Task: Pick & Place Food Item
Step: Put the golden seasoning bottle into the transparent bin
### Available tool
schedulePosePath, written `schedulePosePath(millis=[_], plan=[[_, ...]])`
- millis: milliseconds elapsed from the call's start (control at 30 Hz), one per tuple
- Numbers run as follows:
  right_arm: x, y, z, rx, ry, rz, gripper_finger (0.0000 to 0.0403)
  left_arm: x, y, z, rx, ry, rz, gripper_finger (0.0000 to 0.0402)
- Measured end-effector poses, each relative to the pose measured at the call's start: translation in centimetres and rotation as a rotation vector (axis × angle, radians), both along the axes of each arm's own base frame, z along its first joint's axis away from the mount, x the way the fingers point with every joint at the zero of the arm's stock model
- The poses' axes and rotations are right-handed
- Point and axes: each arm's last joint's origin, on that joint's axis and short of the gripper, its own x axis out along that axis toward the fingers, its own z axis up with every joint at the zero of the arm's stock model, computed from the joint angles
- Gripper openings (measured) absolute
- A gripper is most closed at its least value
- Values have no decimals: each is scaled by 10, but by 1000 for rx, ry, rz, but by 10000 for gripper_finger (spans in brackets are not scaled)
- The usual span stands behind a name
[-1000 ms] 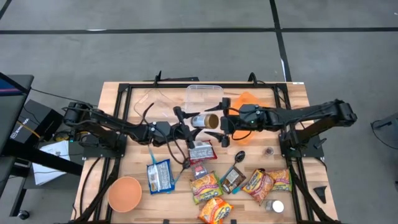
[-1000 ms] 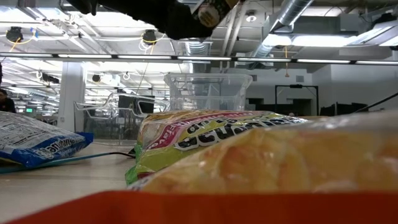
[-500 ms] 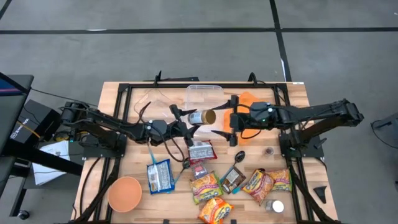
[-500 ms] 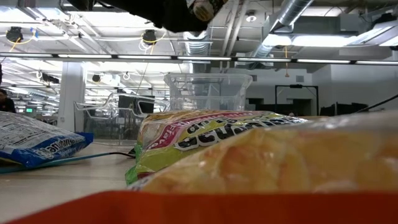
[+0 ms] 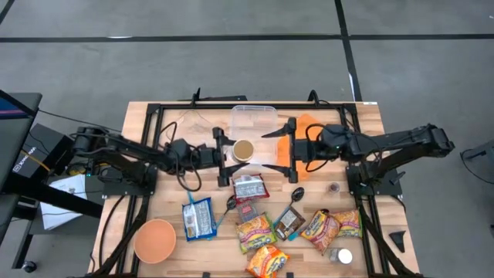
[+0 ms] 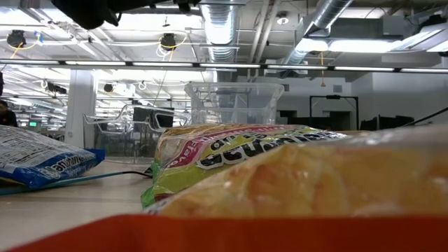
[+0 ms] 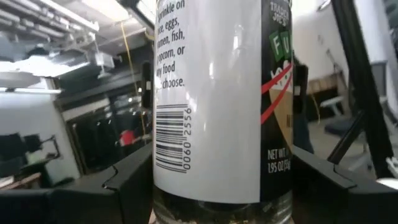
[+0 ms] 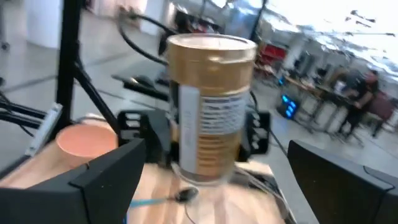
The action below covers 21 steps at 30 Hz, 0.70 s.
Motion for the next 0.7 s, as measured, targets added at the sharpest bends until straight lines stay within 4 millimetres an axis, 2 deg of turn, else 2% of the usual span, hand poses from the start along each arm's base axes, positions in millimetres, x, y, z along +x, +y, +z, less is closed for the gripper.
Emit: schedulePosePath(millis=[400, 467, 700], plan=[[24, -11, -6, 28, -96, 76, 388, 0, 5, 1, -24, -31, -73, 270], [26, -13, -11, 42, -69, 112, 388, 0, 5, 1, -28, -33, -75, 270], [48, -15, -12, 61, -83, 147, 388, 0, 5, 1, -27, -35, -79, 270]])
